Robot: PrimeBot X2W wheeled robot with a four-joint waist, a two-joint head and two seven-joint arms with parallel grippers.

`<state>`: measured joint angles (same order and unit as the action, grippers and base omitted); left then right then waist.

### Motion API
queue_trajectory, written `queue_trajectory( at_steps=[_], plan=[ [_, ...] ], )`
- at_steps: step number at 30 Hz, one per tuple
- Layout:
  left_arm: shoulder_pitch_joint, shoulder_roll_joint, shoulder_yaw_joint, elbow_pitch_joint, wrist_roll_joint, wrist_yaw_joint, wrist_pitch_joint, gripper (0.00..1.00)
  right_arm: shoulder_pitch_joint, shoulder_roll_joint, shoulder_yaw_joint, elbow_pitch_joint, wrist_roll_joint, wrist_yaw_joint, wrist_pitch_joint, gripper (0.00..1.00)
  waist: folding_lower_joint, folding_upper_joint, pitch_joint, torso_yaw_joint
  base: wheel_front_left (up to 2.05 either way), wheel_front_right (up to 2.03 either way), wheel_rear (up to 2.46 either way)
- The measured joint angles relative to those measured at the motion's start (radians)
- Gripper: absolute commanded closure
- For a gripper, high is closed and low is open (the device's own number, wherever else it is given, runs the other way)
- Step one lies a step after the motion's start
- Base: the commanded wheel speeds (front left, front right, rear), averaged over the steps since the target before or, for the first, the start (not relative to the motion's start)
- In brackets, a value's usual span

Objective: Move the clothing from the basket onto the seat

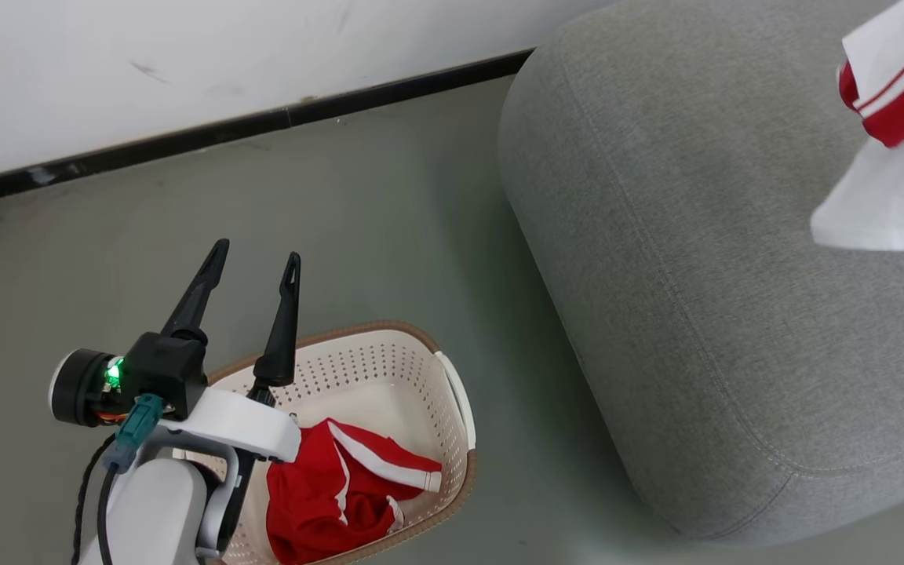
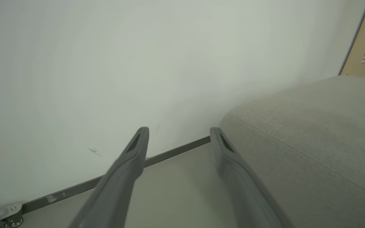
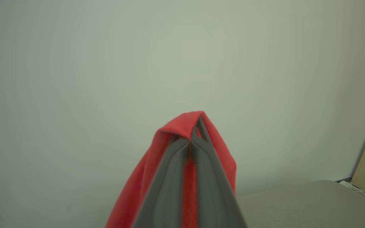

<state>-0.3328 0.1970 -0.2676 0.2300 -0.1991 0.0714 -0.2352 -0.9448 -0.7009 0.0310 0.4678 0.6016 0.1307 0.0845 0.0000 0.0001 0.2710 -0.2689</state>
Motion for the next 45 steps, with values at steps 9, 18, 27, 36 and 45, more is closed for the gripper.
queue_trajectory(
  at_steps=[9,18,27,36,45],
  plan=[
    [-0.017,0.031,-0.005,-0.033,0.019,-0.001,0.035,0.00,-0.004,0.008,-0.015,0.069,0.000,0.000,-0.039,1.00,0.0000,0.0000,0.055,0.018,0.00,0.00,0.00],
    [-0.048,0.045,-0.027,-0.074,0.037,-0.006,0.069,0.00,-0.024,0.000,-0.019,0.152,-0.054,0.000,-0.086,1.00,0.0000,0.0000,0.115,0.030,0.00,0.00,0.00],
    [-0.082,0.041,-0.051,-0.090,0.048,-0.018,0.087,0.00,-0.016,0.020,0.016,0.242,-0.092,0.000,-0.124,1.00,0.0000,0.0000,0.171,0.032,0.00,0.00,0.00],
    [-0.103,0.040,-0.057,-0.101,0.055,-0.019,0.103,0.00,0.072,0.135,0.039,0.371,-0.087,0.000,-0.175,1.00,0.0000,0.0000,0.213,0.032,0.00,0.00,0.00],
    [-0.111,0.047,-0.039,-0.099,0.055,-0.014,0.103,0.00,0.133,0.205,0.066,0.437,-0.073,0.000,-0.218,1.00,0.0000,0.0000,0.234,0.028,0.00,0.00,0.00]
  ],
)
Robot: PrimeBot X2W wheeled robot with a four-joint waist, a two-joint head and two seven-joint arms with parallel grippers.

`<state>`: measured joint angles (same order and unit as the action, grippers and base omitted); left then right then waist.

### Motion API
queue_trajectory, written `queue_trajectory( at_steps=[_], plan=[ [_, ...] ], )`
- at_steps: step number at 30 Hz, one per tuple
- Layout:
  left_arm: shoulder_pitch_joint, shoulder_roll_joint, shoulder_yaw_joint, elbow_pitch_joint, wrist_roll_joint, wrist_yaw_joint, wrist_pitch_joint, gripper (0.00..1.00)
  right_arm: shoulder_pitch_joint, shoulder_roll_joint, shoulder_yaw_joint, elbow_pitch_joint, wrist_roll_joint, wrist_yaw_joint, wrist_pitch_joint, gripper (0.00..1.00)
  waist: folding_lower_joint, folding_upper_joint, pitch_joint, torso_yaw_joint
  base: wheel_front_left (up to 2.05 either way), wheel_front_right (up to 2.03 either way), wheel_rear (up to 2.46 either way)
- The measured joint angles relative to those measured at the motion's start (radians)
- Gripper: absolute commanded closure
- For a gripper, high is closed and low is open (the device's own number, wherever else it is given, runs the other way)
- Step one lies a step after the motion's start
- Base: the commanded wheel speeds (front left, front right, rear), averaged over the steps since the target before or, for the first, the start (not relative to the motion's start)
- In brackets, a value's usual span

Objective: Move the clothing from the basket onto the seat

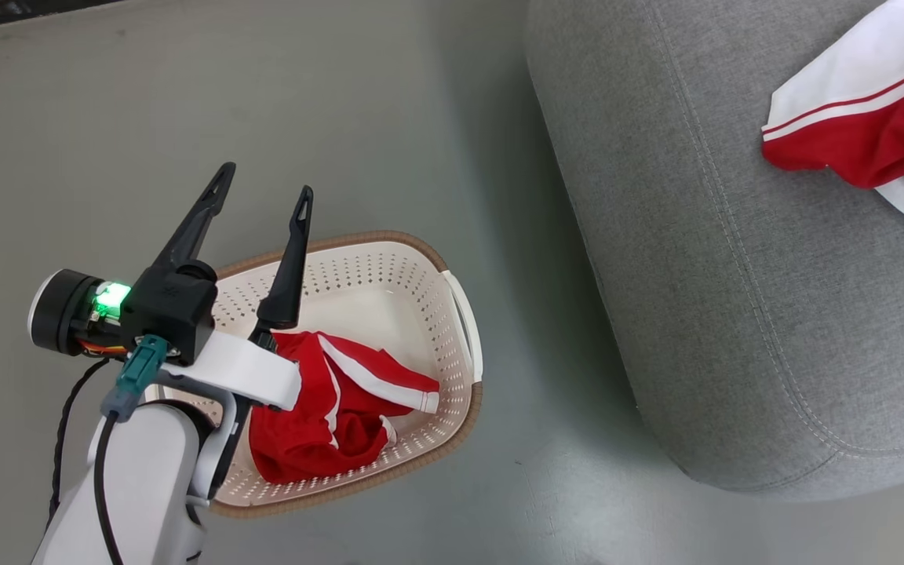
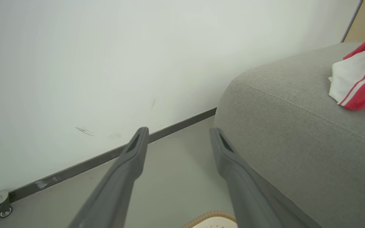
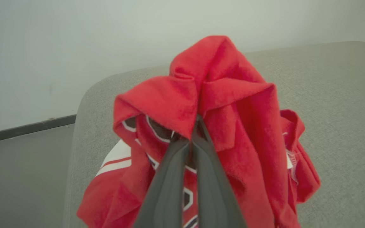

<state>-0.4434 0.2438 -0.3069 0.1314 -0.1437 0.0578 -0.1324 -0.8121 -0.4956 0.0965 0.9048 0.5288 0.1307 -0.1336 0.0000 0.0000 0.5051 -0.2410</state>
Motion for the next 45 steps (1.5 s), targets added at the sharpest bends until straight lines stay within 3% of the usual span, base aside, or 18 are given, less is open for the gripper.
queue_trajectory(
  at_steps=[17,18,19,20,21,36,45],
  plan=[
    [0.000,-0.009,0.007,0.029,-0.004,0.005,-0.019,0.00,0.051,0.030,0.004,0.075,-0.003,0.000,-0.054,0.97,-0.0001,0.0000,-0.020,-0.026,0.00,0.00,0.00],
    [0.001,-0.011,0.007,0.031,-0.004,0.005,-0.022,0.00,0.051,0.030,0.004,0.076,-0.003,0.000,-0.055,0.63,0.0000,0.0000,-0.022,-0.027,0.00,0.00,0.00],
    [0.001,-0.013,0.007,0.033,-0.004,0.005,-0.024,0.00,0.051,0.030,0.005,0.077,-0.003,0.000,-0.060,0.50,0.0000,0.0000,-0.024,-0.027,0.00,0.00,0.00],
    [0.001,-0.017,0.007,0.035,-0.006,0.005,-0.028,0.00,0.051,0.031,0.004,0.078,-0.003,0.000,-0.062,0.15,0.0000,0.0000,-0.026,-0.028,0.00,0.00,0.00],
    [0.001,-0.020,0.007,0.039,-0.007,0.005,-0.028,0.00,0.051,0.034,0.004,0.079,-0.003,0.000,-0.064,0.00,0.0000,0.0000,-0.029,-0.028,0.00,0.00,0.00],
    [0.017,-0.040,0.036,0.090,-0.039,0.034,-0.072,0.00,0.091,0.039,0.005,0.056,-0.022,0.000,-0.106,0.00,0.0001,0.0000,-0.086,-0.030,0.00,0.00,0.00],
    [0.055,-0.057,0.073,0.122,-0.066,0.057,-0.090,0.00,0.115,0.022,0.018,-0.034,-0.048,0.000,-0.114,0.00,0.0000,0.0000,-0.131,-0.012,0.00,0.00,0.00]
  ],
)
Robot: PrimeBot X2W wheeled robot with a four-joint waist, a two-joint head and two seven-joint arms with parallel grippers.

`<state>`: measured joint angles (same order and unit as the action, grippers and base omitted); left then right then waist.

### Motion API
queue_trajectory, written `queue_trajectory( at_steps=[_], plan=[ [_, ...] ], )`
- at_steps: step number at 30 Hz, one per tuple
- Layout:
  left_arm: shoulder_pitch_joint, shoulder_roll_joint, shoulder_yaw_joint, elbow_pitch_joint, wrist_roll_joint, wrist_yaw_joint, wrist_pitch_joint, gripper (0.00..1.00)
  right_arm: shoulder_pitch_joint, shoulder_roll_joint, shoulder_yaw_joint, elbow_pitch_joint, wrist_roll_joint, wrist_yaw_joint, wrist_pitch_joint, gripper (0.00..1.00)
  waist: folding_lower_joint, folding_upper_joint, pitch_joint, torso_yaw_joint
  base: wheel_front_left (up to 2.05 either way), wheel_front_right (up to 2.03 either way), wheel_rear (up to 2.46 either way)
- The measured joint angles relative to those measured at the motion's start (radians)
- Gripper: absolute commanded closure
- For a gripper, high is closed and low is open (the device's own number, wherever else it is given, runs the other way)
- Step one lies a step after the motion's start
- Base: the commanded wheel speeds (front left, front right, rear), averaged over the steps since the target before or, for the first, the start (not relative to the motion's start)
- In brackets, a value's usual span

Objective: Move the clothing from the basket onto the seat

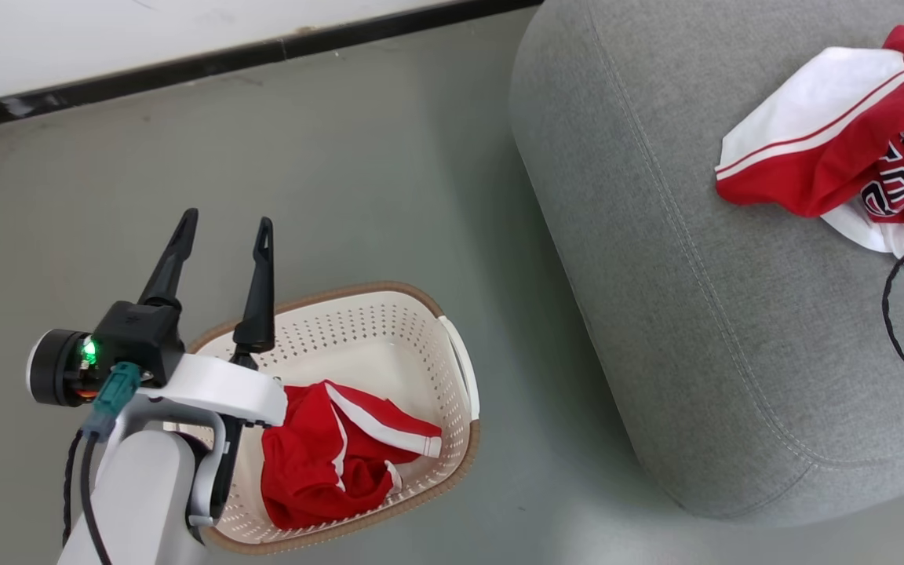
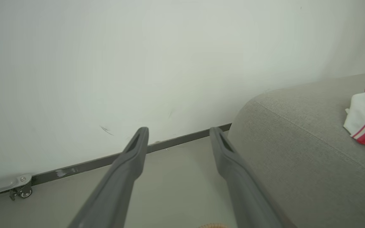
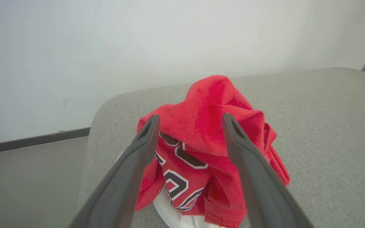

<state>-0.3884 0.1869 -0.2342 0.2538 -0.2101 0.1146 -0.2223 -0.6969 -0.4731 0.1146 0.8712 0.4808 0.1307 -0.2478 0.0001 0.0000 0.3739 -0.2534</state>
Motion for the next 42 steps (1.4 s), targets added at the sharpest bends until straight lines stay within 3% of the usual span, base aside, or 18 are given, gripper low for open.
queue_trajectory(
  at_steps=[13,22,42],
  plan=[
    [0.039,-0.033,0.033,0.027,-0.026,0.021,-0.017,0.00,0.000,0.003,0.039,-0.111,-0.062,0.000,0.000,0.00,0.0000,0.0000,-0.061,0.053,0.00,0.00,0.00],
    [0.066,-0.051,0.052,0.056,-0.042,0.031,-0.025,0.00,0.005,0.040,0.046,-0.186,-0.101,0.000,-0.001,0.00,0.0000,0.0001,-0.110,0.106,0.00,0.00,0.00],
    [0.132,-0.095,0.052,0.066,-0.041,0.035,-0.025,0.00,0.211,0.216,0.091,-0.259,-0.170,0.000,-0.002,0.00,0.0000,0.0000,-0.233,0.212,0.00,0.00,0.00]
  ],
)
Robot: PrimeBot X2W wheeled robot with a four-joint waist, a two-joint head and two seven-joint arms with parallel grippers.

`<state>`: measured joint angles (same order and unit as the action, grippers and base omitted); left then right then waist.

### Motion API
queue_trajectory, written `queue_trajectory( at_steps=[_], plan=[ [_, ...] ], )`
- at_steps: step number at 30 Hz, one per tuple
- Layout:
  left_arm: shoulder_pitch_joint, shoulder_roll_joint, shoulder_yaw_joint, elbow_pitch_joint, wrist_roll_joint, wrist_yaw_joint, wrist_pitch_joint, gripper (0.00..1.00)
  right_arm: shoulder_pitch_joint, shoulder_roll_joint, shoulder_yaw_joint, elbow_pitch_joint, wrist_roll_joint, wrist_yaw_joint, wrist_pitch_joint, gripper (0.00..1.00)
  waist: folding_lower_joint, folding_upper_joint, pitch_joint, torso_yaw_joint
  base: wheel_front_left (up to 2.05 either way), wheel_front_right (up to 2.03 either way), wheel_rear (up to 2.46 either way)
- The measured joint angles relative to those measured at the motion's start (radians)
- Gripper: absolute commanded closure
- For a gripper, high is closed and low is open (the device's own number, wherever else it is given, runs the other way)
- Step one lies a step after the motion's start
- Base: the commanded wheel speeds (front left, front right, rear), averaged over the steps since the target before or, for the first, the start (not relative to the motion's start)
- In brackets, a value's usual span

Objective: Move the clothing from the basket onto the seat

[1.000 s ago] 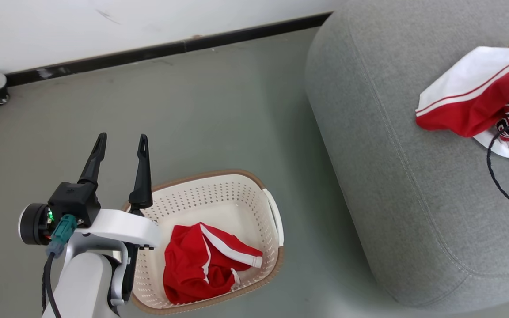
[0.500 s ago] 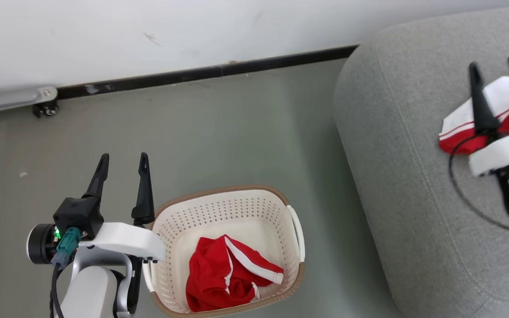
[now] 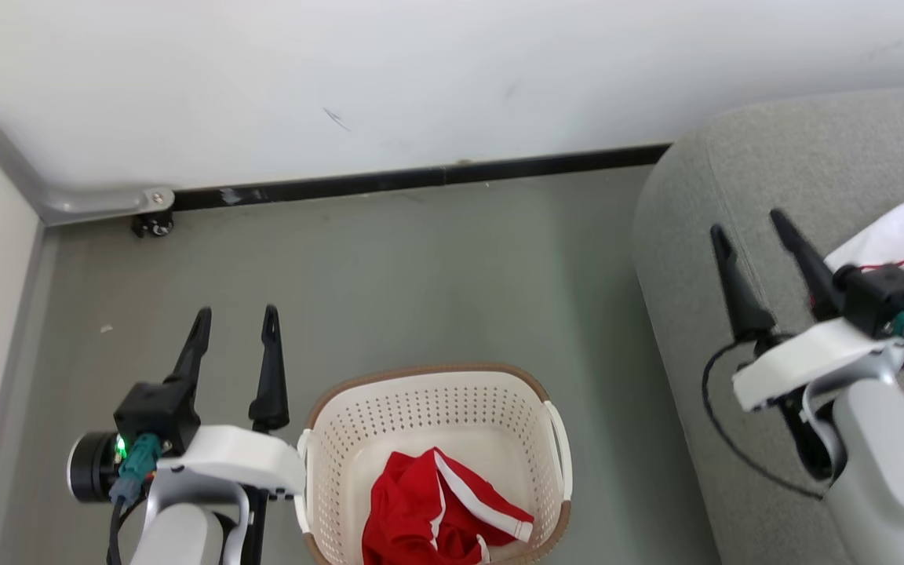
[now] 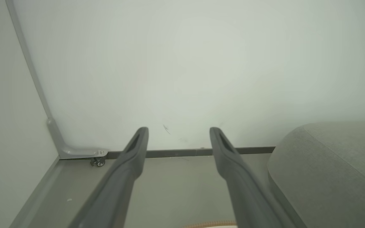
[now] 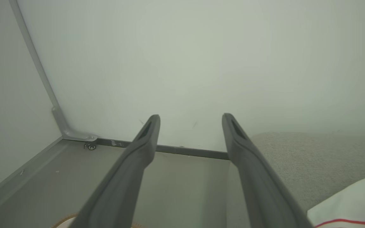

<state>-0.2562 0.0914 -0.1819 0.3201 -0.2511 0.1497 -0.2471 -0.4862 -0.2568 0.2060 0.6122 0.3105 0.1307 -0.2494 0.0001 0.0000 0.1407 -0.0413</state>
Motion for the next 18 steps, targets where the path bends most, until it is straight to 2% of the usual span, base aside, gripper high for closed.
queue_trajectory(
  at_steps=[18],
  plan=[
    [0.093,-0.008,-0.004,0.016,0.019,0.000,0.000,0.00,0.190,0.091,-0.087,-0.026,-0.072,0.000,0.000,0.00,0.0000,0.0000,-0.104,0.052,0.00,0.00,0.00]
  ],
)
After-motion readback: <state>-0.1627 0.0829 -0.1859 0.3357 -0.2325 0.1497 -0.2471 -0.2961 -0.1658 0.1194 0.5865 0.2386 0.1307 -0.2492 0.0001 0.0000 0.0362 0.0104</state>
